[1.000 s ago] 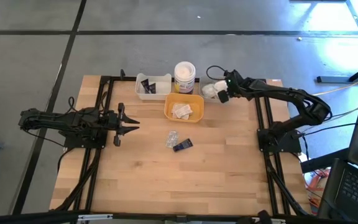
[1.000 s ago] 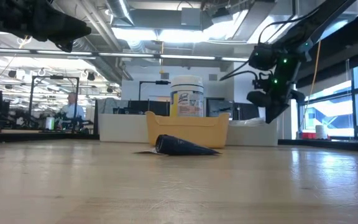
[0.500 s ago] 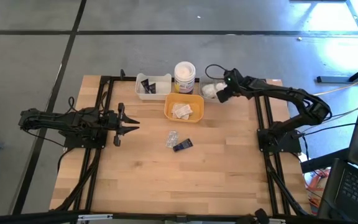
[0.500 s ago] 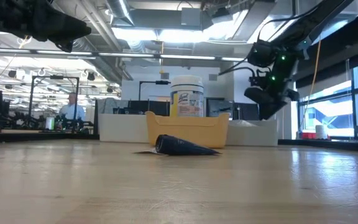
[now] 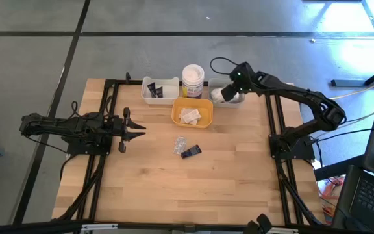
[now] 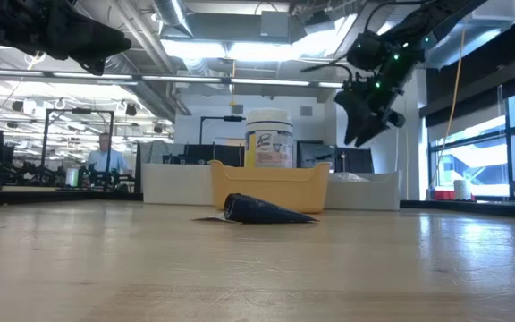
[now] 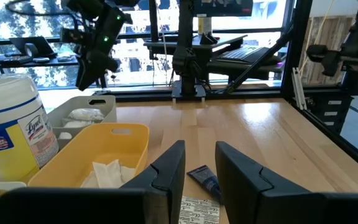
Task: Pick & Place Travel size toiletries
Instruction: Put the blue shave cream into the white bin
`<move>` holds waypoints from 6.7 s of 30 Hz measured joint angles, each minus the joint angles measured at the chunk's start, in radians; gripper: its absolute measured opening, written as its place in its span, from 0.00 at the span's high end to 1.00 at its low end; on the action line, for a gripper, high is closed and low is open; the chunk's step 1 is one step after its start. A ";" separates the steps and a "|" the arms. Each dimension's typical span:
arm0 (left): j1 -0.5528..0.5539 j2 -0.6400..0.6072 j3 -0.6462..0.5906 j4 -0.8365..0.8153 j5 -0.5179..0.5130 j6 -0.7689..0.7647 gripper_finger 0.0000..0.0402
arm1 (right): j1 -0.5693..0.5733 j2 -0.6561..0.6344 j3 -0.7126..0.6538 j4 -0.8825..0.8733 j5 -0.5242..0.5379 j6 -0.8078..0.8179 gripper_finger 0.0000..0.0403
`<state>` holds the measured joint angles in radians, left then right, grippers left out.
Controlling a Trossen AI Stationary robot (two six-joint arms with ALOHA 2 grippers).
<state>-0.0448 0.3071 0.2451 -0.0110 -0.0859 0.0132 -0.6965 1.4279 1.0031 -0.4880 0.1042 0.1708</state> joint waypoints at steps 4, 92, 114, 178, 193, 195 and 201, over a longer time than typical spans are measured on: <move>0.000 0.000 0.000 0.000 0.000 0.000 0.79 | 0.029 -0.021 0.018 0.000 0.000 -0.041 0.59; 0.000 0.000 0.000 0.000 0.000 0.000 0.79 | 0.843 0.320 -0.046 0.491 -0.001 -0.228 0.34; 0.000 0.000 0.000 0.000 0.000 0.000 0.79 | 0.838 0.433 -0.046 0.623 -0.068 -0.232 0.32; 0.000 0.000 0.000 0.000 0.000 0.000 0.79 | 0.949 0.445 0.058 0.531 0.009 -0.099 0.30; 0.000 0.005 0.001 0.005 -0.001 0.000 0.79 | 0.947 0.575 0.381 0.068 0.033 -0.100 0.30; 0.000 0.006 0.001 0.007 -0.001 0.000 0.79 | 0.947 0.584 0.390 0.034 0.017 -0.084 0.30; 0.000 0.006 0.001 0.007 -0.001 0.000 0.79 | 0.947 0.583 0.382 0.019 0.008 -0.051 0.30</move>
<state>-0.0450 0.3130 0.2462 -0.0044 -0.0872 0.0134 0.2508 2.0109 1.3853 -0.4693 0.1120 0.1196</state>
